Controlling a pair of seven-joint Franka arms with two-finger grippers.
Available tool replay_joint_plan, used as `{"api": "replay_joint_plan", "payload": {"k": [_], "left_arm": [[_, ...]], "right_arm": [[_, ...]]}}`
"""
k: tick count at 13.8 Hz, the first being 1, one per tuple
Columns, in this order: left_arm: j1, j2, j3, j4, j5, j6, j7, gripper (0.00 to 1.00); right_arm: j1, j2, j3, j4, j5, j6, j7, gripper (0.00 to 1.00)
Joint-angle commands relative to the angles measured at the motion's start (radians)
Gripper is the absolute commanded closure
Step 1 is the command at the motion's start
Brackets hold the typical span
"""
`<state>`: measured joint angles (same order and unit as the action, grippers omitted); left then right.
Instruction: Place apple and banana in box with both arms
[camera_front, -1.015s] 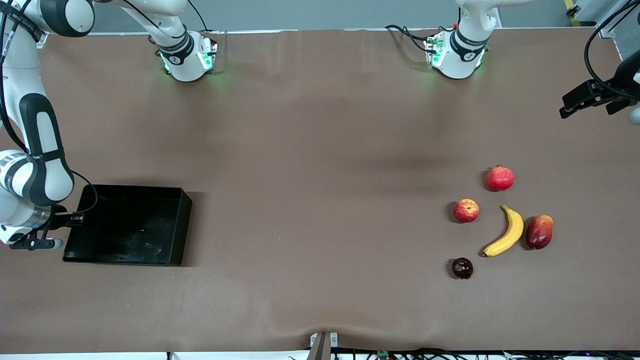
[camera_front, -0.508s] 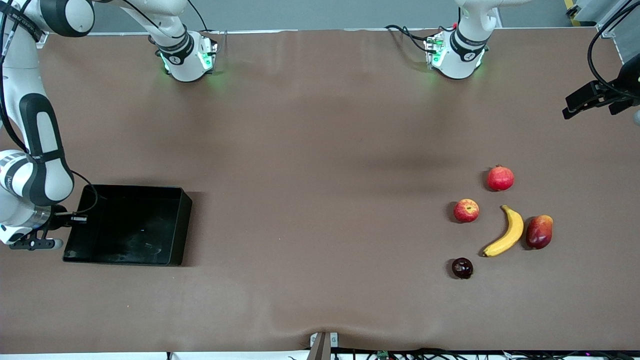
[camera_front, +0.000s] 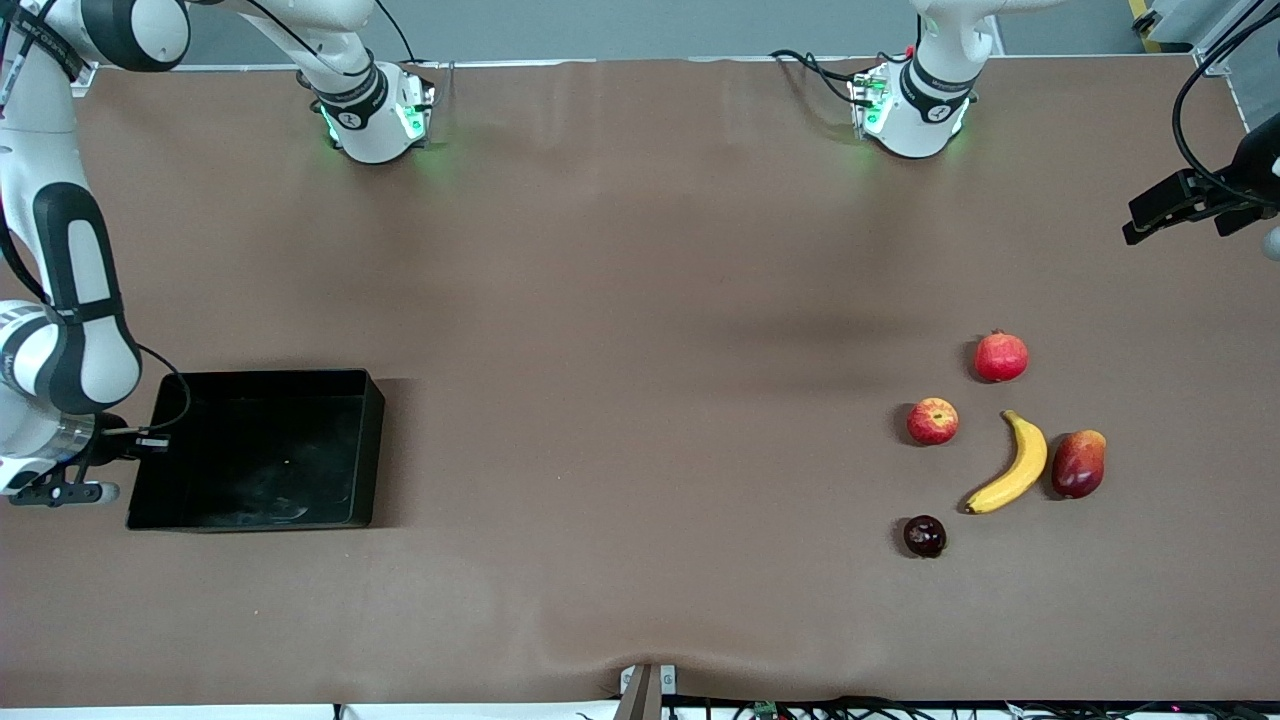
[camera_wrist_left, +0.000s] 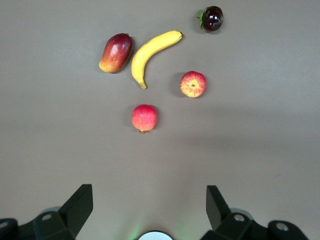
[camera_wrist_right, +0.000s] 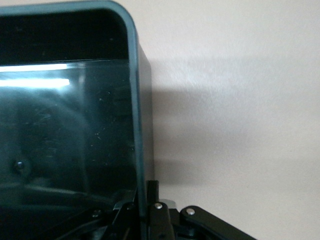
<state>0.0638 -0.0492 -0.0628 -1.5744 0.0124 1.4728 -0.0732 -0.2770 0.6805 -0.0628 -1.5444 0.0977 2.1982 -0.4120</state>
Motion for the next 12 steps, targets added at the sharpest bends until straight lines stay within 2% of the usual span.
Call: {"api": "replay_joint_plan", "payload": {"k": [1, 6, 10, 12], "left_arm": [[0.007, 0.0, -0.003, 0.005, -0.005, 0.008, 0.015, 0.0], [0.007, 0.0, -0.003, 0.004, -0.005, 0.008, 0.013, 0.0], [0.005, 0.002, -0.003, 0.002, -0.005, 0.008, 0.013, 0.0], [0.005, 0.002, -0.003, 0.002, -0.005, 0.009, 0.013, 0.0]], "right_arm": [[-0.004, -0.068, 0.032, 0.024, 0.031, -0.073, -0.001, 1.0], [-0.004, -0.119, 0.116, 0.024, 0.063, -0.13, 0.03, 1.0], [0.002, -0.144, 0.256, 0.024, 0.066, -0.183, 0.214, 1.0], [0.056, -0.159, 0.287, 0.023, 0.063, -0.186, 0.345, 1.0]]}}
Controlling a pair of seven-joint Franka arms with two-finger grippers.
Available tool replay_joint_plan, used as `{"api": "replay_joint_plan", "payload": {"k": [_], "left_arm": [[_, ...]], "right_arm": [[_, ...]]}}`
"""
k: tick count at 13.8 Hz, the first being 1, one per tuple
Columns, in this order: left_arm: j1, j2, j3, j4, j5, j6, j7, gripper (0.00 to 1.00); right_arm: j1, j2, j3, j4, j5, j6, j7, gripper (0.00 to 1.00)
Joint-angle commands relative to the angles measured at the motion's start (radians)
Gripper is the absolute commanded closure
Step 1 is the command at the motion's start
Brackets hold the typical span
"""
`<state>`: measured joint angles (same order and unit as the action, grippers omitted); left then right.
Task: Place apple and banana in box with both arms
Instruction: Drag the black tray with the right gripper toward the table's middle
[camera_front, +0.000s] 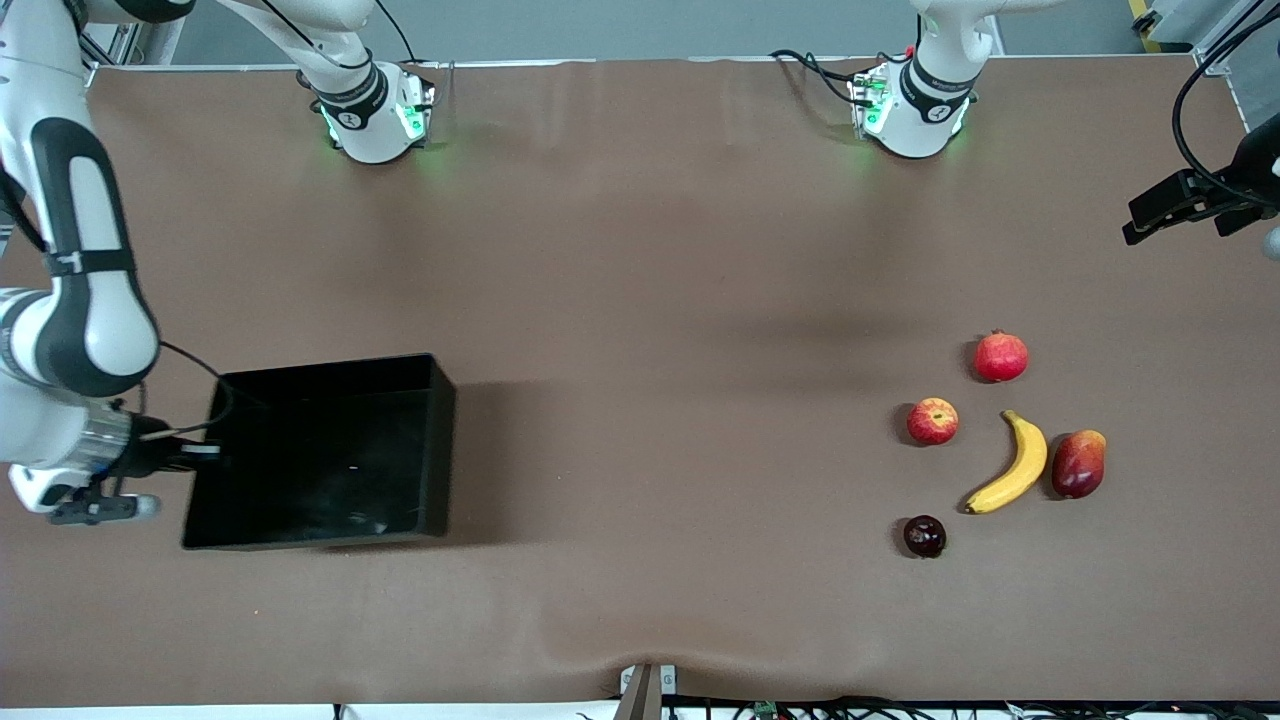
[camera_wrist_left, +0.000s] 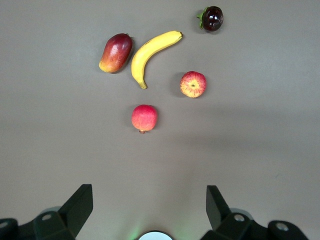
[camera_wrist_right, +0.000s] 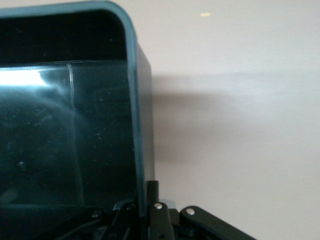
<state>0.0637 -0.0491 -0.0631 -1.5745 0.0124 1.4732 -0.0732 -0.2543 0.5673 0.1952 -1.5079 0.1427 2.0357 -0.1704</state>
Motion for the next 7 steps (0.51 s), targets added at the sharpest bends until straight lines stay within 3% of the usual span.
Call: {"api": "replay_joint_plan", "payload": {"k": [1, 7], "left_arm": [[0.004, 0.006, -0.004, 0.002, -0.005, 0.01, 0.013, 0.0], [0.001, 0.008, -0.007, 0.004, -0.005, 0.013, 0.013, 0.0]], "right_arm": [[0.073, -0.058, 0.027, -0.017, 0.017, -0.023, 0.138, 1.0], [0.308, -0.052, 0.02, -0.015, -0.014, 0.011, 0.481, 1.0]]}}
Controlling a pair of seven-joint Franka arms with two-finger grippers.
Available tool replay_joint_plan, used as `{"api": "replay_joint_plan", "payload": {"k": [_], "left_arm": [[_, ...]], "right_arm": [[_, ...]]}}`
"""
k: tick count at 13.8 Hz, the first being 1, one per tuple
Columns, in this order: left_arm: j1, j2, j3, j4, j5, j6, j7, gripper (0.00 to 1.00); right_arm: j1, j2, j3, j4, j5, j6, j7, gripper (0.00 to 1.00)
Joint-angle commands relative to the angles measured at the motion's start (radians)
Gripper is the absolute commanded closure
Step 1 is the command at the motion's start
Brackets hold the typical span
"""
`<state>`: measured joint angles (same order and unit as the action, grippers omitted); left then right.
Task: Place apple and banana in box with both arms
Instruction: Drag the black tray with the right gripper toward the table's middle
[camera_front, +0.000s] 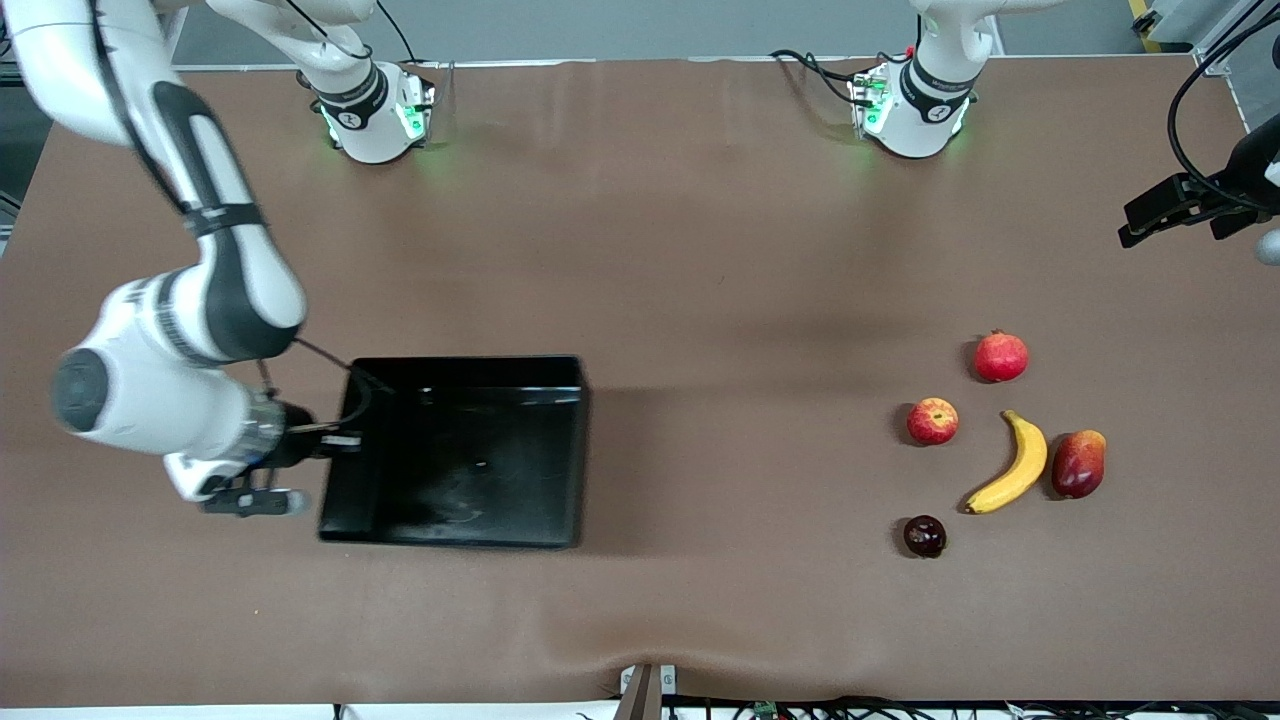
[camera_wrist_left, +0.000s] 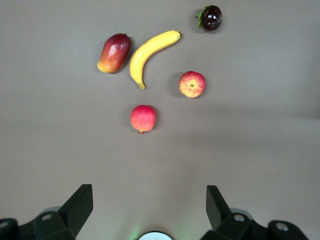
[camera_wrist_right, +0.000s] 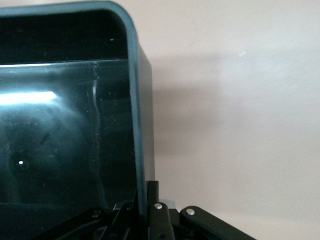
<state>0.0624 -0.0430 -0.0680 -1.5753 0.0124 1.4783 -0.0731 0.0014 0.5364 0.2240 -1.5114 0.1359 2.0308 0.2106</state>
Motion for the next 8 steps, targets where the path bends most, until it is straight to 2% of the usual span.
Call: {"api": "replay_joint_plan", "payload": {"k": [1, 5, 8], "left_arm": [[0.002, 0.003, -0.004, 0.005, -0.005, 0.013, 0.013, 0.0], [0.002, 0.003, -0.004, 0.005, -0.005, 0.02, 0.013, 0.0], [0.002, 0.003, -0.004, 0.005, -0.005, 0.02, 0.013, 0.0]], "right_arm": [[0.084, -0.018, -0.009, -0.016, -0.028, 0.043, 0.172, 1.0], [0.198, -0.001, -0.009, -0.02, -0.123, 0.054, 0.399, 1.0], [0.278, 0.039, -0.009, -0.023, -0.128, 0.069, 0.414, 1.0]]}}
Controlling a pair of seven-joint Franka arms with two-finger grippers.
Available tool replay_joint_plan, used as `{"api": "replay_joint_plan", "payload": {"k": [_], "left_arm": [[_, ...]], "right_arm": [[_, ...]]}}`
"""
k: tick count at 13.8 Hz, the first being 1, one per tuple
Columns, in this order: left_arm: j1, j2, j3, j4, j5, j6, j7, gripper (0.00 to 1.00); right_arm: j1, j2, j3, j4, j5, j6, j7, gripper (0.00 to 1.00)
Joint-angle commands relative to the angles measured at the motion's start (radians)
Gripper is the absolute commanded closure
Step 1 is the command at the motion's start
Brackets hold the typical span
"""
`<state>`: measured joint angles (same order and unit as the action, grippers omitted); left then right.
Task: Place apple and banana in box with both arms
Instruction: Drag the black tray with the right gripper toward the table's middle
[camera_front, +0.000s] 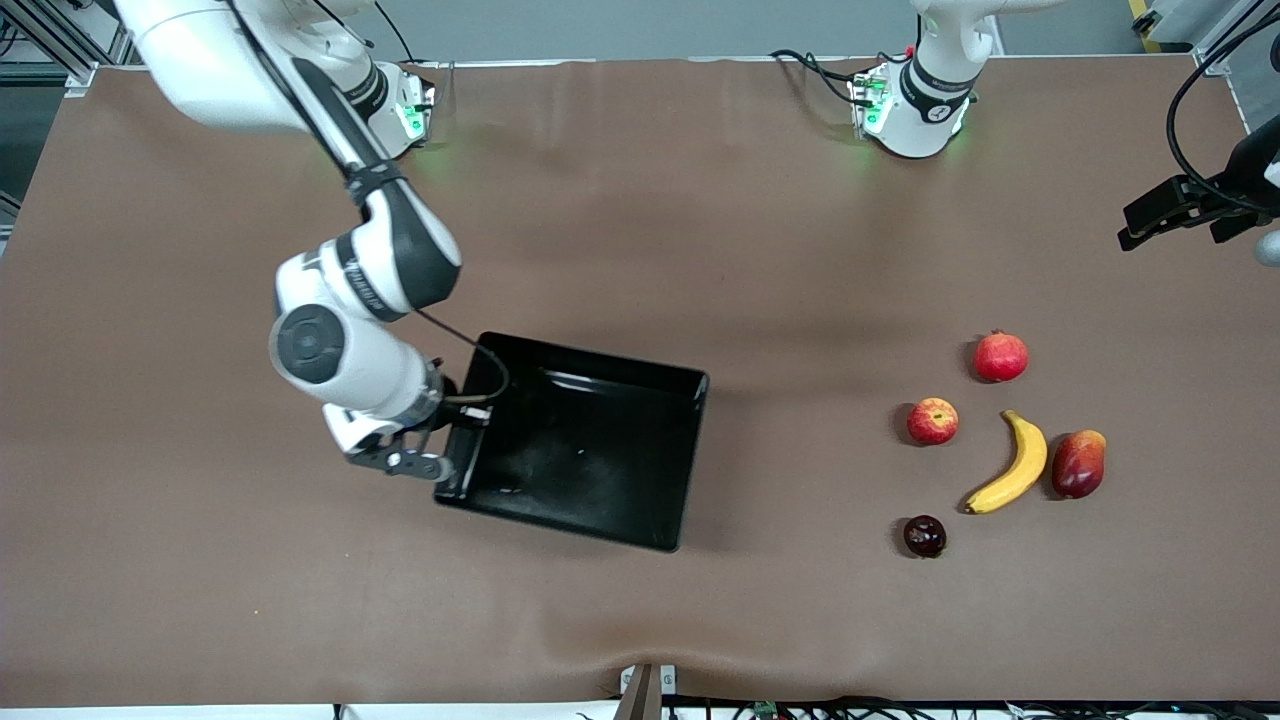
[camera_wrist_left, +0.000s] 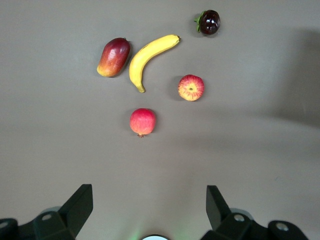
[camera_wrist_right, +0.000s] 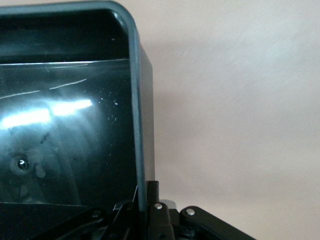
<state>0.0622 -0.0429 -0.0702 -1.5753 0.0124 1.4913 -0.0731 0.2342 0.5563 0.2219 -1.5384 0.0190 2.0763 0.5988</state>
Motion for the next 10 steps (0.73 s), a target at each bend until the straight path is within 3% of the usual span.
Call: {"api": "replay_joint_plan", "payload": {"k": [1, 5, 10], "left_arm": [[0.002, 0.003, -0.002, 0.005, -0.005, 0.009, 0.013, 0.0], [0.002, 0.008, -0.002, 0.006, -0.005, 0.01, 0.013, 0.0], [0.002, 0.008, -0.003, 0.003, -0.005, 0.01, 0.013, 0.0]], "right_arm": [[0.063, 0.031, -0.007, 0.001, -0.011, 0.057, 0.026, 1.0], [0.132, 0.085, -0.009, -0.003, -0.02, 0.165, 0.11, 1.0], [0.186, 0.125, -0.01, -0.005, -0.087, 0.192, 0.21, 1.0]]}}
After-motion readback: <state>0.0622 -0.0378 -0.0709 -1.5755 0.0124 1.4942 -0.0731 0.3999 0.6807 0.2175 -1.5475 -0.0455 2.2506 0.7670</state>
